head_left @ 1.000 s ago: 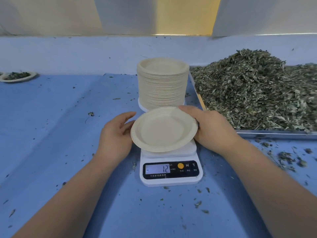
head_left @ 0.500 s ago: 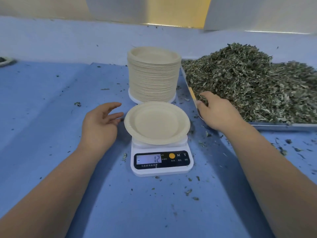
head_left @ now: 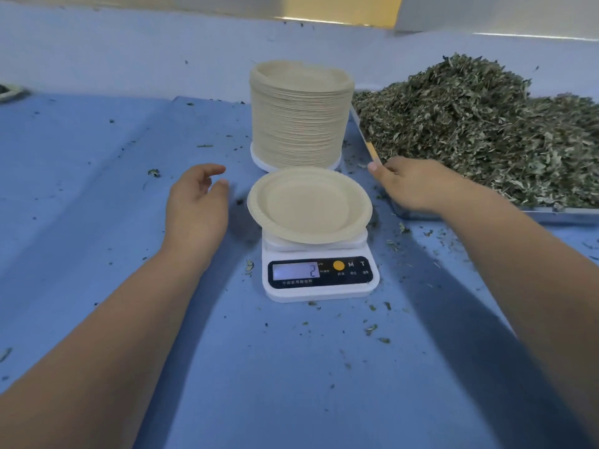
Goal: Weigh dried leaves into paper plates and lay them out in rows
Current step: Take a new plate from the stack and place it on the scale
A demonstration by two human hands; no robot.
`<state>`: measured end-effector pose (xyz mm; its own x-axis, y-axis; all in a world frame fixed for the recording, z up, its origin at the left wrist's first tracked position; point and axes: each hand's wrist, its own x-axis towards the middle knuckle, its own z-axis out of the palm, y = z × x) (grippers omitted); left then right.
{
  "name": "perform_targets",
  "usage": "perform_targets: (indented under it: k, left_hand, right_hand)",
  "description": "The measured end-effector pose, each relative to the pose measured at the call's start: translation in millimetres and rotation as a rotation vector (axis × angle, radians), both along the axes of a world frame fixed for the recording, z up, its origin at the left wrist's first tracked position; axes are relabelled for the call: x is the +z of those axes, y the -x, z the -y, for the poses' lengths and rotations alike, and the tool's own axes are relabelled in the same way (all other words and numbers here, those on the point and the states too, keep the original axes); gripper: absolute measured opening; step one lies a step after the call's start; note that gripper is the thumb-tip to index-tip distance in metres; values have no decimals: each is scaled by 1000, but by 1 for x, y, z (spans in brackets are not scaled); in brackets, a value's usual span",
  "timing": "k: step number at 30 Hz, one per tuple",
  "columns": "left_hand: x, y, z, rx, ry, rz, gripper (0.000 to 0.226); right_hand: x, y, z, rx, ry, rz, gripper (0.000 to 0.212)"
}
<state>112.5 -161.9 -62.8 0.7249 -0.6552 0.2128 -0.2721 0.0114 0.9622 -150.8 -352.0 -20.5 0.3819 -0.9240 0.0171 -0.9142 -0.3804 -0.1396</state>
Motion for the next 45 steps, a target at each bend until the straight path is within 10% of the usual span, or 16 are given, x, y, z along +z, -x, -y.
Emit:
perform_targets:
  k: [31, 39, 45]
  left_hand:
    - [7, 30, -3, -336, -22, -99, 59]
    - [31, 57, -25, -471, 223, 1023, 32]
    - [29, 89, -30, -717, 115, 1281, 32]
  right_hand:
    - [-15, 0, -22, -96, 165, 121, 56]
    - [-15, 0, -24, -102, 203, 114, 54]
    - [-16, -2, -24, -121, 220, 97, 50]
